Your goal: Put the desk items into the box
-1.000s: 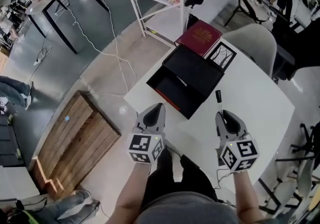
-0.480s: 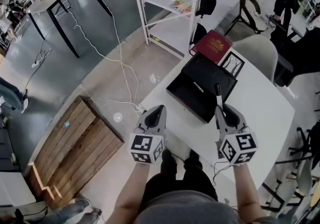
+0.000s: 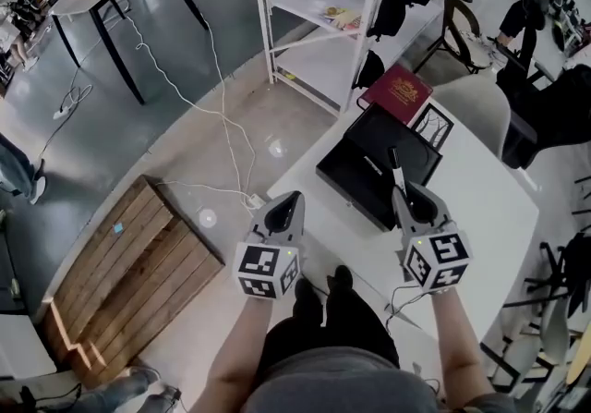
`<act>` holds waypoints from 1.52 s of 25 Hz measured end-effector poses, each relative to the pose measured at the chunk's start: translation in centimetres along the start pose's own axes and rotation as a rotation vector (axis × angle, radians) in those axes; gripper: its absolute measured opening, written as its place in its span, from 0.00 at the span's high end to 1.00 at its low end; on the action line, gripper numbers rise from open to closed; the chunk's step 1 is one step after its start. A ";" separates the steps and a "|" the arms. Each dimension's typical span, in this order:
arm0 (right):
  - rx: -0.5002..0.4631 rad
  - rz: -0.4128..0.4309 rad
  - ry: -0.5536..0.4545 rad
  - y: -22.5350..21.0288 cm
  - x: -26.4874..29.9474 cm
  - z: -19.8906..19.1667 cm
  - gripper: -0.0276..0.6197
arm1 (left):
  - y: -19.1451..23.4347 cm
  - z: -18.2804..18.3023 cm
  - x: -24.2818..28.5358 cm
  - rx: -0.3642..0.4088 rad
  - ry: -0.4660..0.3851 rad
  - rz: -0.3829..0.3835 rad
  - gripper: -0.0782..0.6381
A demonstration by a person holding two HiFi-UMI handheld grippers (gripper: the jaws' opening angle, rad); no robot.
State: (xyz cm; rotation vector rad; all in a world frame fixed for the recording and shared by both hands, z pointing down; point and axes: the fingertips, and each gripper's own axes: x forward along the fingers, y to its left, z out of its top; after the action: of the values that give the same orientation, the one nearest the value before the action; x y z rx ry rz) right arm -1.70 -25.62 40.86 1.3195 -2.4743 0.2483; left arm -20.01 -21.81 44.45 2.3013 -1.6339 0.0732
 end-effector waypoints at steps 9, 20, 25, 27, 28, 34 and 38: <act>-0.082 0.065 0.056 0.6 3.0 -1.0 0.84 | 1.7 0.4 0.2 -0.002 -0.010 0.039 0.88; -0.188 0.151 0.146 1.4 7.0 -2.6 0.84 | 4.0 0.6 0.3 -0.021 -0.007 0.107 0.88; -0.209 0.175 0.207 1.4 8.4 -4.2 0.84 | 4.6 0.0 0.6 -0.034 0.007 0.124 0.88; -0.220 0.187 0.234 1.4 8.9 -4.9 0.84 | 4.8 -0.1 0.6 -0.038 0.009 0.129 0.88; -0.228 0.193 0.248 1.5 9.1 -5.3 0.84 | 4.9 -0.2 0.5 -0.040 0.010 0.132 0.88; -0.272 0.232 0.321 1.8 10.2 -6.9 0.84 | 5.4 -0.6 0.4 -0.051 0.016 0.149 0.88; -0.311 0.242 0.396 1.7 10.6 -8.4 0.84 | 5.5 -1.0 0.3 -0.060 0.020 0.158 0.88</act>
State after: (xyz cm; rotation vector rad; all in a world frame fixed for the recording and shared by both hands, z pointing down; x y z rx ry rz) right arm -6.95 -30.32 52.54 0.7611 -2.2166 0.1540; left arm -24.87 -23.43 46.70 2.1179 -1.7809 0.0818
